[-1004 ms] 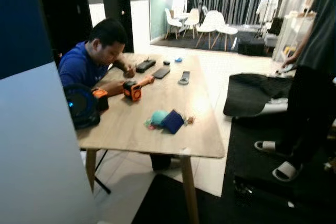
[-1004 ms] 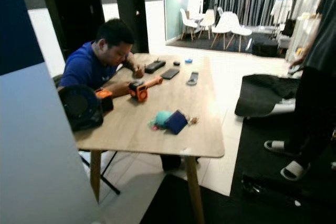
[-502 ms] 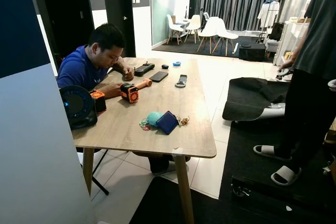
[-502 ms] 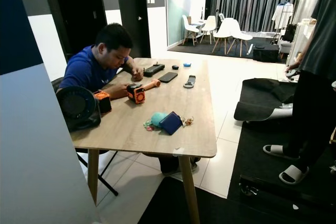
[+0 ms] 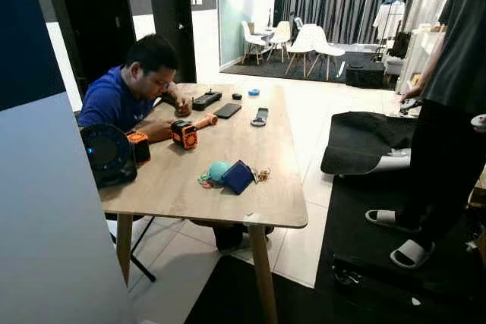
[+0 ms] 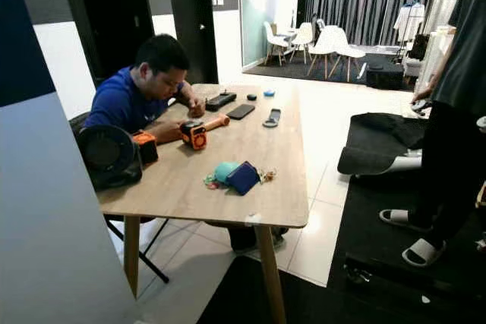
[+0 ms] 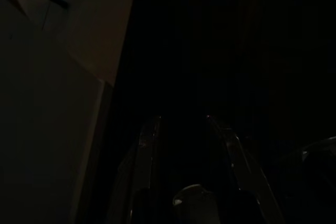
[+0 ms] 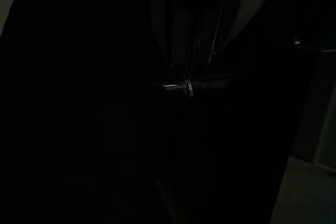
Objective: Hang keys on a hook
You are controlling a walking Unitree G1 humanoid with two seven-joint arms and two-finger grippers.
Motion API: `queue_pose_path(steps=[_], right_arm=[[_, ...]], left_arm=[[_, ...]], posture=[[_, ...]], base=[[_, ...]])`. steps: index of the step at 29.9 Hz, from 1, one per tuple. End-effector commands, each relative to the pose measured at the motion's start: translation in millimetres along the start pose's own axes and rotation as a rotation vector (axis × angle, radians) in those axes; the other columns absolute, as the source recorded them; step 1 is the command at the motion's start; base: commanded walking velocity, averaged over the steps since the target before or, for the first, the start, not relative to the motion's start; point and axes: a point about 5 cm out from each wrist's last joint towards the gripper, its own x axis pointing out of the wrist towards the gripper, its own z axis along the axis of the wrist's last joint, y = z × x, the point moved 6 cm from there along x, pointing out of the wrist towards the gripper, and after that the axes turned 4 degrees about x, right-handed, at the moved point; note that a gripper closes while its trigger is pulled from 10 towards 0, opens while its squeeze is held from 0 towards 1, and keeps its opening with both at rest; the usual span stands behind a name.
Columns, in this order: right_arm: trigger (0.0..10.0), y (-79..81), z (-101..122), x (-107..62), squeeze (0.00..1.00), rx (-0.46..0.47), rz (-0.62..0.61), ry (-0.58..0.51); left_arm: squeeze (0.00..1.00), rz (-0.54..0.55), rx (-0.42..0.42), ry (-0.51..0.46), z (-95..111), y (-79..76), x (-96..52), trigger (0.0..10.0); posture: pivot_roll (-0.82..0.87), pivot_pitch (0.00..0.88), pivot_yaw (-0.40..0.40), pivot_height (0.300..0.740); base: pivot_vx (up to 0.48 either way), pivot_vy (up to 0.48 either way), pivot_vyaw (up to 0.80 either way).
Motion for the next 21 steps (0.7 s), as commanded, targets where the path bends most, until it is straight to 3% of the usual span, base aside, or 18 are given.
queue_pose_path(steps=[1, 21], right_arm=[[10.0, 1.5, -3.8, -0.4, 0.00, 0.000, 0.001, 0.010], [10.0, 1.3, -4.1, -0.6, 0.00, 0.001, -0.001, 0.009]], left_arm=[[0.00, 0.011, 0.018, 0.026, -4.5, 4.4, -1.2, 10.0], [0.00, 0.015, 0.033, 0.018, -1.6, 5.2, -0.3, 10.0]], posture=[[0.07, 0.000, 0.027, 0.740], [0.07, 0.001, 0.029, 0.740]], base=[[0.000, 0.000, 0.00], [0.000, 0.000, 0.00]])
